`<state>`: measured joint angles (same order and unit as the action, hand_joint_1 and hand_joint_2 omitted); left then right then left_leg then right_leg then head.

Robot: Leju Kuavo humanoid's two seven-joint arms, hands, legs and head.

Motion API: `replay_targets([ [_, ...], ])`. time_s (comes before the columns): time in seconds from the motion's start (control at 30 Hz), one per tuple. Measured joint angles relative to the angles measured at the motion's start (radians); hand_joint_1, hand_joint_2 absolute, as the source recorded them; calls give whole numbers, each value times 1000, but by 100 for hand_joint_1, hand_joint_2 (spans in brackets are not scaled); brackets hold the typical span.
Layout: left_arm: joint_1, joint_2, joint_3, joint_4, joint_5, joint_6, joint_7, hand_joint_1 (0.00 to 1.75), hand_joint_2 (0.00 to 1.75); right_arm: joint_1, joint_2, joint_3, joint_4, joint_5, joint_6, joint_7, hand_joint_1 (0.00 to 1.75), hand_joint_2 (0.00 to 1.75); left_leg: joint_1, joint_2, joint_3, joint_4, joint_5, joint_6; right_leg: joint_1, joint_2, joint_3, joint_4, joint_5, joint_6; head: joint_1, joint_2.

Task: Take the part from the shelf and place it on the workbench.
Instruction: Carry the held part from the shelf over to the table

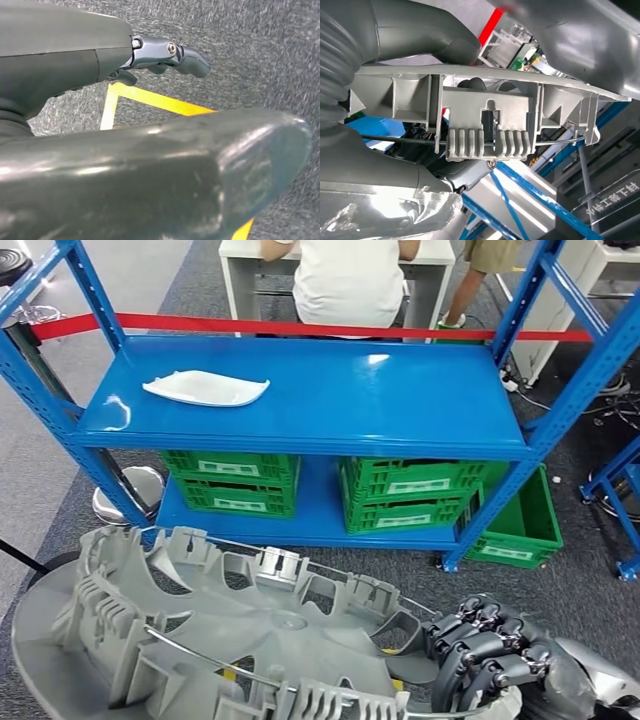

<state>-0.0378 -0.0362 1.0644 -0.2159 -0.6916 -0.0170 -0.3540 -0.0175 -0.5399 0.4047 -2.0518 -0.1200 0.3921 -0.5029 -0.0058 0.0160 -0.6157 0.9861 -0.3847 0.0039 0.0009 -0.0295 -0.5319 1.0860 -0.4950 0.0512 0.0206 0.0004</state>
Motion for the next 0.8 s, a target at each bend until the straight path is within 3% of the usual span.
replay_targets([
  [0.03, 0, -2, 0, 0, -2, -1, -1, 0, 0, 1, -5, -4, -3, -1, 1, 0, 175, 175, -1, 5, -1, 1, 6, -4, 4, -12, 33, -53, -3, -6, 0, 0],
  [0.07, 0, -3, 0, 0, -5, -1, -2, 0, 0, 1, -10, -8, -6, -2, 2, 0, 175, 175, -2, 11, -1, 1, 13, -10, 8, -17, 45, -80, -9, -12, 1, 0],
  [0.13, 0, -4, -1, 0, -12, -2, -4, 0, 0, 3, -18, -12, -10, -4, 3, -1, 175, 175, -1, 22, -2, -2, 22, -21, 9, -3, 32, -85, 4, -28, 4, 0],
  [0.17, -1, -5, -2, 0, -17, -3, -5, 0, 0, 3, -21, -13, -12, -4, 3, -1, 175, 175, -1, 20, -7, 4, 12, -29, 7, 3, 24, -86, 14, -35, 4, 0],
  [0.23, -1, -7, -2, 1, -26, -4, -10, 0, 0, 3, -25, -16, -15, 0, 1, -1, 175, 175, 1, 7, -32, 61, -60, -42, 2, 13, 2, -89, 39, -48, 1, 0],
  [0.3, -2, -8, -3, 1, -33, -4, -15, 0, 0, 4, -28, -19, -17, 6, 0, 1, 175, 175, 2, -3, -71, 189, -159, -49, 1, 22, -28, -88, 64, -52, -1, 0],
  [0.33, -3, -7, -3, 1, -35, -4, -17, 0, 0, 6, -29, -21, -18, 8, -2, 2, 175, 175, 3, -3, -83, 247, -184, -50, 1, 26, -44, -87, 77, -52, -1, 0],
  [0.37, -4, -7, -3, 1, -35, -4, -17, 0, 0, 8, -30, -23, -20, 10, -3, 4, 175, 175, 3, -4, -83, 280, -186, -50, 1, 28, -60, -87, 88, -51, -1, 0],
  [0.4, -4, -6, -3, 1, -35, -5, -18, 0, 0, 12, -31, -25, -21, 12, -5, 5, 175, 175, 3, -4, -64, 276, -167, -50, 1, 30, -74, -86, 100, -49, -1, 0],
  [0.43, -5, -4, -3, 1, -36, -5, -18, 0, 0, 15, -32, -27, -23, 15, -8, 6, 175, 175, 4, -4, -28, 238, -140, -49, 0, 31, -88, -86, 110, -47, 0, 0],
  [0.47, -6, -3, -3, 1, -38, -5, -19, 0, 0, 18, -33, -29, -26, 17, -9, 6, 175, 175, 5, -5, 25, 173, -119, -49, -1, 33, -98, -85, 121, -42, -1, 0],
  [0.53, -9, -2, -3, 1, -42, -6, -20, 0, 0, 22, -34, -34, -31, 22, -12, 6, 175, 175, 5, -11, 122, 36, -113, -41, 1, 34, -112, -81, 138, -32, 0, 0],
  [0.57, -10, -2, -3, 1, -45, -6, -21, 0, 0, 24, -34, -36, -33, 24, -13, 6, 175, 175, 4, -15, 148, -3, -119, -34, 2, 34, -115, -80, 146, -27, 0, 0],
  [0.63, -10, -2, -3, 1, -47, -7, -21, 0, 0, 30, -35, -38, -35, 28, -15, 6, 175, 175, 1, -16, 148, -18, -117, -15, 1, 33, -118, -83, 162, -16, 1, 0],
  [0.67, -9, -3, -3, 1, -49, -7, -21, 0, 0, 36, -35, -39, -36, 30, -16, 5, 175, 175, 1, -14, 142, -19, -109, -6, 0, 34, -123, -80, 157, -12, 1, 0],
  [0.7, -9, -2, -3, 1, -50, -7, -21, 0, 0, 42, -36, -39, -37, 32, -18, 5, 175, 175, 2, -12, 134, -19, -100, 3, -2, 34, -133, -64, 135, -7, 3, 0],
  [0.73, -9, -2, -3, 1, -52, -7, -21, 0, 0, 48, -36, -40, -38, 35, -21, 4, 175, 175, 4, -10, 123, -20, -89, 10, -2, 34, -149, -26, 97, -2, 4, 0],
  [0.8, -9, 0, -4, 1, -57, -7, -21, 0, 0, 62, -36, -42, -39, 45, -29, -2, 175, 175, 4, -8, 97, -20, -67, 17, -3, 34, -190, 105, -2, 5, 6, 0],
])
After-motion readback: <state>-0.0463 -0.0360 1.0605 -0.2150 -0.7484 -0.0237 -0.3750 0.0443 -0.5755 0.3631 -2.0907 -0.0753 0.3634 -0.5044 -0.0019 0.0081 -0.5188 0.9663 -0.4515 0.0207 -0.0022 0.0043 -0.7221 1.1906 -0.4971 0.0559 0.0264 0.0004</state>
